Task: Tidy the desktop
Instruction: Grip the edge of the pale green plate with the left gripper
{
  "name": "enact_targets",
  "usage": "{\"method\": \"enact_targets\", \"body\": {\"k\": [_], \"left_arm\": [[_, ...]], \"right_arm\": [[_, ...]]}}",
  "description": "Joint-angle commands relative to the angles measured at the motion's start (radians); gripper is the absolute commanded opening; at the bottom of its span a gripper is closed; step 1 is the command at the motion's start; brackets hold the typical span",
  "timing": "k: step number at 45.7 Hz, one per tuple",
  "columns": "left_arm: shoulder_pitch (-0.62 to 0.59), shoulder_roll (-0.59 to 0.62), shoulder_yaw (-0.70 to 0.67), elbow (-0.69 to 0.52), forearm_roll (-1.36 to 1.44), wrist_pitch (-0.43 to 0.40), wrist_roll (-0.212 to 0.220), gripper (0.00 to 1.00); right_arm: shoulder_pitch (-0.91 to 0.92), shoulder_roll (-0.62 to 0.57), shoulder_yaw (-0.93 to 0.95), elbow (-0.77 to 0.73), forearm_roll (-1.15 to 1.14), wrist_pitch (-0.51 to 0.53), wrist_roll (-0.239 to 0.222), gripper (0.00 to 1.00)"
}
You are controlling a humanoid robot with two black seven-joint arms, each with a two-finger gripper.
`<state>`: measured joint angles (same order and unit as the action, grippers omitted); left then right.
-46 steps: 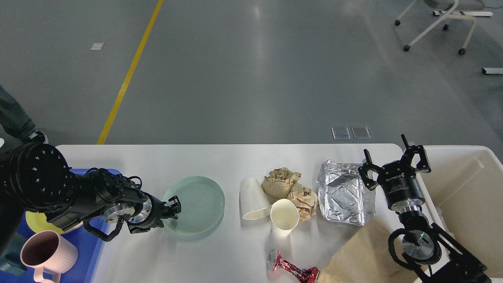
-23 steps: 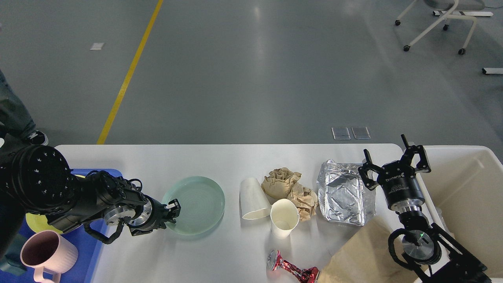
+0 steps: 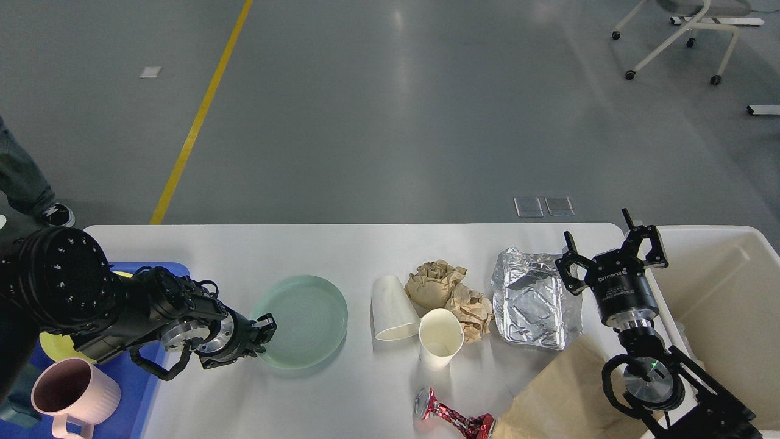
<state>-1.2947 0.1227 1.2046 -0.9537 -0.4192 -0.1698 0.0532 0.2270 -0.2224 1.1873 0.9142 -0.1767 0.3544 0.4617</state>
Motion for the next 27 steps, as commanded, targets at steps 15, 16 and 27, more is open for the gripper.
{"method": "enact_targets", "body": {"k": [15, 16, 27], "left_arm": [[-0.014, 0.002, -0.005, -0.005, -0.003, -0.008, -0.001, 0.0], [-0.015, 0.002, -0.007, -0.005, -0.003, -0.01, -0.001, 0.0], [-0.026, 0.012, -0.014, -0.005, -0.003, -0.105, -0.009, 0.0]], "right_arm": [[0.0, 0.0, 0.0, 0.0, -0.001, 0.0, 0.0, 1.0], [0.0, 0.0, 0.0, 0.0, -0.001, 0.0, 0.0, 1.0], [0.0, 0.0, 0.0, 0.0, 0.0, 0.0, 0.002, 1.0]]}}
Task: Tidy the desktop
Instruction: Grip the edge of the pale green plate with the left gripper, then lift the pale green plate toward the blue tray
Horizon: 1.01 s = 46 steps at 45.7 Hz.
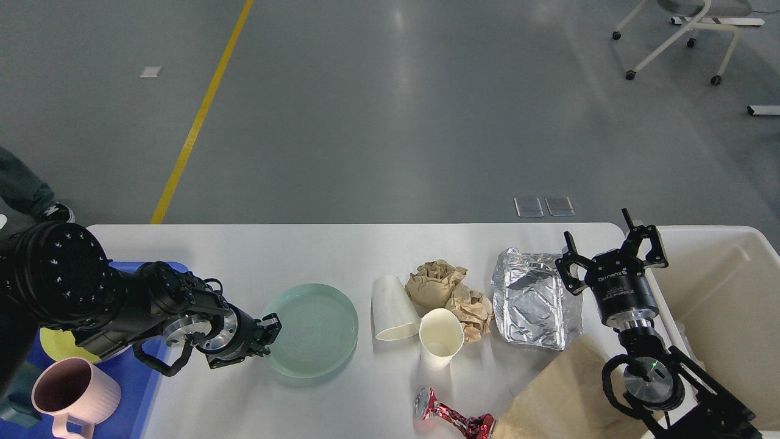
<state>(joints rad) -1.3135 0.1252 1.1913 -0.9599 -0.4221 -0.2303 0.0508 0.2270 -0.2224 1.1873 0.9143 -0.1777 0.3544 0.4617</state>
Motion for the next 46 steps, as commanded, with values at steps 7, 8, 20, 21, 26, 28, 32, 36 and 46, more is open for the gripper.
{"method": "enact_targets", "body": {"k": [7, 8, 20, 21, 26, 28, 32, 36, 46], "left_arm": [[-0.016, 0.014, -0.001, 0.0, 0.0, -0.073, -0.009, 0.0], [-0.016, 0.014, -0.001, -0.002, 0.0, -0.075, -0.009, 0.0], [-0.032, 0.019, 0.002, -0.014, 0.0, -0.099, -0.023, 0.0], [-0.035, 0.02, 0.004, -0.019, 0.0, -0.101, -0.023, 0.0], [-0.079, 0.024, 0.017, -0.051, 0.0, -0.106, -0.025, 0.0], [-0.093, 0.024, 0.034, -0.068, 0.0, -0.106, -0.025, 0.0], [-0.147, 0.036, 0.062, -0.112, 0.0, -0.107, -0.028, 0.0], [-0.22, 0.062, 0.089, -0.177, 0.0, -0.107, -0.058, 0.0], [-0.476, 0.083, 0.189, -0.362, -0.01, -0.142, -0.129, 0.0]], "right_arm": [[0.0, 0.0, 0.0, 0.0, 0.0, 0.0, 0.0, 1.0], [0.0, 0.0, 0.0, 0.0, 0.001, 0.0, 0.0, 1.0], [0.0, 0.0, 0.0, 0.0, 0.001, 0.0, 0.0, 1.0], [0.0, 0.0, 0.0, 0.0, 0.001, 0.0, 0.0, 1.0], [0.0, 0.0, 0.0, 0.0, 0.0, 0.0, 0.0, 1.0], [0.0, 0.0, 0.0, 0.0, 0.0, 0.0, 0.0, 1.0], [0.0, 0.0, 0.0, 0.0, 0.0, 0.0, 0.0, 1.0], [0.0, 0.0, 0.0, 0.0, 0.0, 0.0, 0.0, 1.0], [0.0, 0.0, 0.0, 0.0, 0.0, 0.0, 0.0, 1.0]]}}
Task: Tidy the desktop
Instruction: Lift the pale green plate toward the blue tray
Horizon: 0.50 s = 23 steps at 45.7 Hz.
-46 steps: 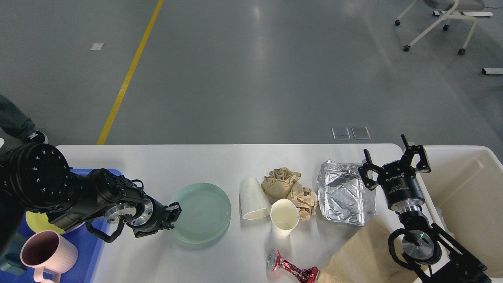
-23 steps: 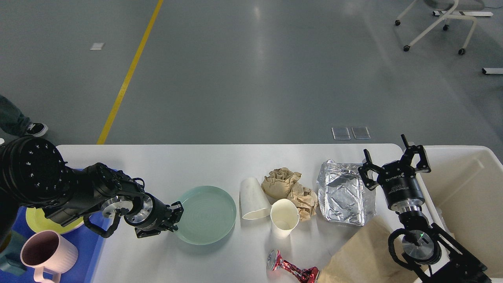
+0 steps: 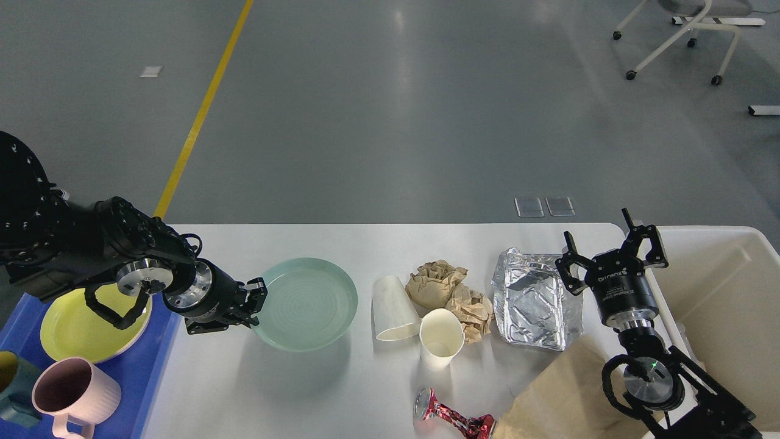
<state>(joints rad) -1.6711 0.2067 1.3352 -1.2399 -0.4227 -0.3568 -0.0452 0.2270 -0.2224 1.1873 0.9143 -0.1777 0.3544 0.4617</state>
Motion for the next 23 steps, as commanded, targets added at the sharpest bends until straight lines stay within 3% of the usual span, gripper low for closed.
{"method": "enact_targets", "body": {"k": [1, 17, 23], "left_arm": [[-0.145, 0.002, 0.056, -0.101, -0.014, -0.017, -0.039, 0.0], [-0.534, 0.002, 0.166, -0.366, -0.036, -0.088, -0.125, 0.0], [-0.573, 0.007, 0.197, -0.38, -0.037, -0.159, -0.15, 0.0]], "right_arm": [[0.0, 0.0, 0.0, 0.0, 0.0, 0.0, 0.0, 1.0], [0.0, 0.0, 0.0, 0.0, 0.0, 0.0, 0.0, 1.0], [0.002, 0.0, 0.0, 0.0, 0.0, 0.0, 0.0, 1.0]]}}
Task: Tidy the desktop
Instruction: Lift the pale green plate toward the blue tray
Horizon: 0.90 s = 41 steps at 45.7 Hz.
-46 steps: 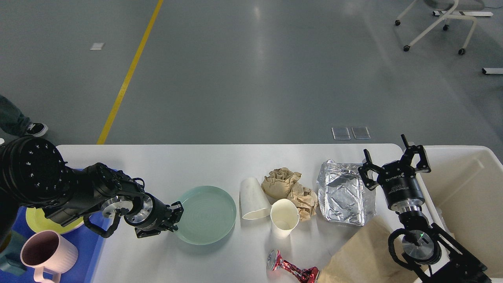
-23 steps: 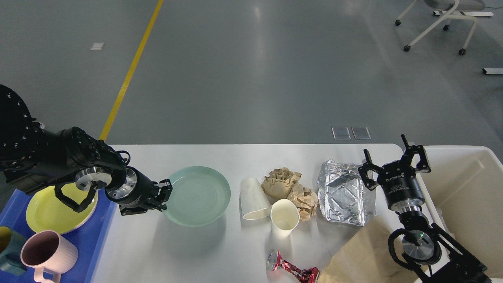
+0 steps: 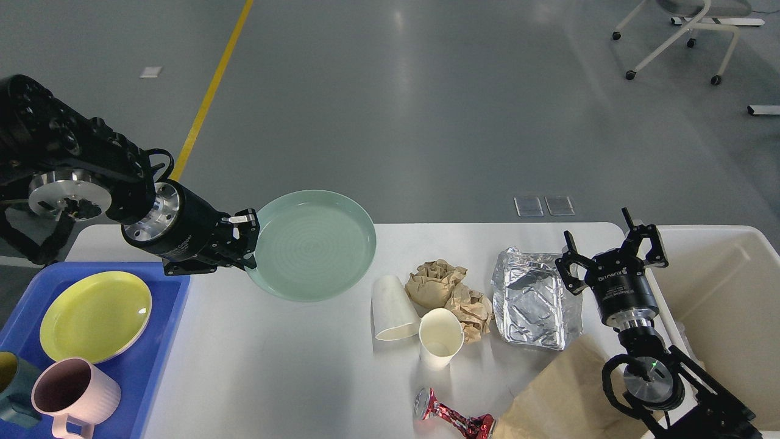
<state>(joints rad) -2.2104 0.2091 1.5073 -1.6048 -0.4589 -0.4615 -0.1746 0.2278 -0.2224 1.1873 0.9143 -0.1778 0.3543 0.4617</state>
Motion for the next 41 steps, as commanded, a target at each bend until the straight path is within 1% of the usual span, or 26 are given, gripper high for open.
{"method": "enact_targets", "body": {"k": [1, 9, 12, 15, 21, 29, 34, 37, 41], "left_arm": [[-0.034, 0.009, 0.028, -0.014, -0.001, -0.059, -0.023, 0.0], [-0.034, 0.053, 0.051, -0.007, -0.003, -0.06, -0.02, 0.0], [-0.022, 0.07, 0.074, 0.012, -0.001, -0.06, -0.017, 0.0], [0.004, 0.096, 0.089, 0.052, -0.001, -0.063, -0.014, 0.0], [0.08, 0.194, 0.117, 0.135, 0.009, -0.092, 0.0, 0.0], [0.208, 0.32, 0.133, 0.295, 0.045, -0.125, 0.024, 0.0], [0.297, 0.409, 0.117, 0.414, 0.054, -0.163, 0.055, 0.0], [0.342, 0.453, 0.093, 0.496, 0.055, -0.189, 0.082, 0.0], [0.42, 0.507, 0.051, 0.601, 0.055, -0.207, 0.133, 0.0]], "right_arm": [[0.001, 0.0, 0.0, 0.0, 0.0, 0.0, 0.0, 1.0], [0.001, 0.0, 0.0, 0.0, 0.0, 0.0, 0.0, 1.0], [0.001, 0.0, 0.0, 0.0, 0.0, 0.0, 0.0, 1.0], [0.001, 0.0, 0.0, 0.0, 0.0, 0.0, 0.0, 1.0], [-0.001, 0.0, 0.0, 0.0, 0.001, 0.0, 0.0, 1.0], [-0.001, 0.0, 0.0, 0.0, 0.001, 0.0, 0.0, 1.0], [-0.001, 0.0, 0.0, 0.0, 0.001, 0.0, 0.0, 1.0], [-0.001, 0.0, 0.0, 0.0, 0.001, 0.0, 0.0, 1.0], [-0.001, 0.0, 0.0, 0.0, 0.0, 0.0, 0.0, 1.0]]}}
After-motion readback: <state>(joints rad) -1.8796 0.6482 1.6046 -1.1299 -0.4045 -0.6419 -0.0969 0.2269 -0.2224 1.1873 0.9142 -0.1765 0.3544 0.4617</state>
